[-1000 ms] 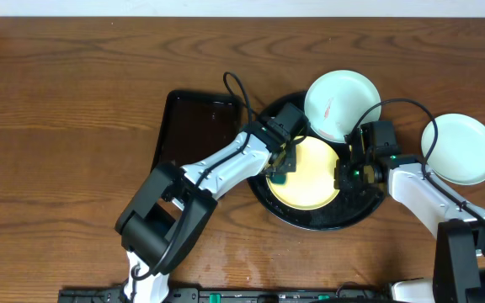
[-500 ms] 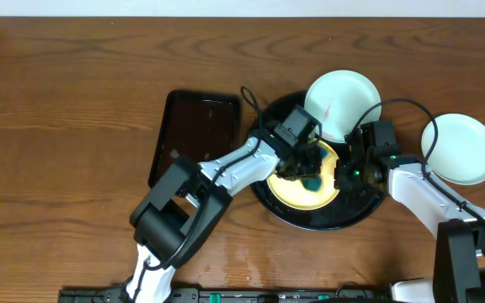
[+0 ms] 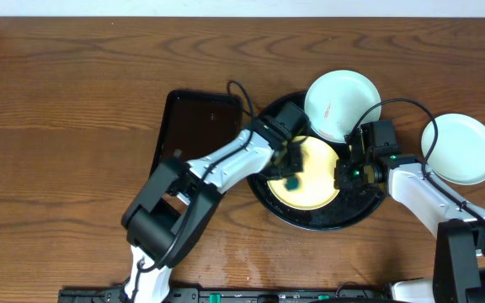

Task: Clean dirty plates on tray and stack at the side
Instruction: 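Scrub the yellow plate with the sponge while the right gripper holds it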

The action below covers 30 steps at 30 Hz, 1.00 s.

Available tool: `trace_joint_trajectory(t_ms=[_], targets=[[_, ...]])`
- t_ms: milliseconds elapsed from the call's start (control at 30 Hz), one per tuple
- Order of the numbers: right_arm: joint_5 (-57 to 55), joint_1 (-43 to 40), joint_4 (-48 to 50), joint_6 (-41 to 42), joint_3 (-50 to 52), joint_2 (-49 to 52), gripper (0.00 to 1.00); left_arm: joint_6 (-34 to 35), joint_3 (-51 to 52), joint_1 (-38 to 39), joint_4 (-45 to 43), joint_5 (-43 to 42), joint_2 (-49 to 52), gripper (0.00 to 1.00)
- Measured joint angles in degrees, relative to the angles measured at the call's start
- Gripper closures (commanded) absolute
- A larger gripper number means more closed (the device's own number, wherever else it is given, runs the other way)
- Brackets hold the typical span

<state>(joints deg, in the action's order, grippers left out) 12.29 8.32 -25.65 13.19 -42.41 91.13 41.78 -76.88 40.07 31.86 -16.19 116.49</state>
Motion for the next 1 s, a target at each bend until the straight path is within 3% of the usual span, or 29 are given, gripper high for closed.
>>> trace_joint_trajectory(t_ms=[267, 433, 767, 1000], targets=[[2.4, 0.4, 0.4, 0.2, 0.0, 0.5, 0.99, -0.5, -3.0, 0.2, 8.7, 15.4, -0.2, 0.92], [3.6, 0.4, 0.5, 0.5, 0.0, 0.8, 0.99, -0.7, -3.0, 1.2, 7.7, 18.4, -0.1, 0.91], [3.3, 0.4, 0.4, 0.9, 0.0, 0.7, 0.99, -0.9, -1.6, 1.5, -8.4, 4.1, 0.9, 0.88], [2.5, 0.2, 0.4, 0.8, -0.1, 0.7, 0.99, -0.9, -1.6, 4.5, -10.2, -0.2, 1.3, 0.87]])
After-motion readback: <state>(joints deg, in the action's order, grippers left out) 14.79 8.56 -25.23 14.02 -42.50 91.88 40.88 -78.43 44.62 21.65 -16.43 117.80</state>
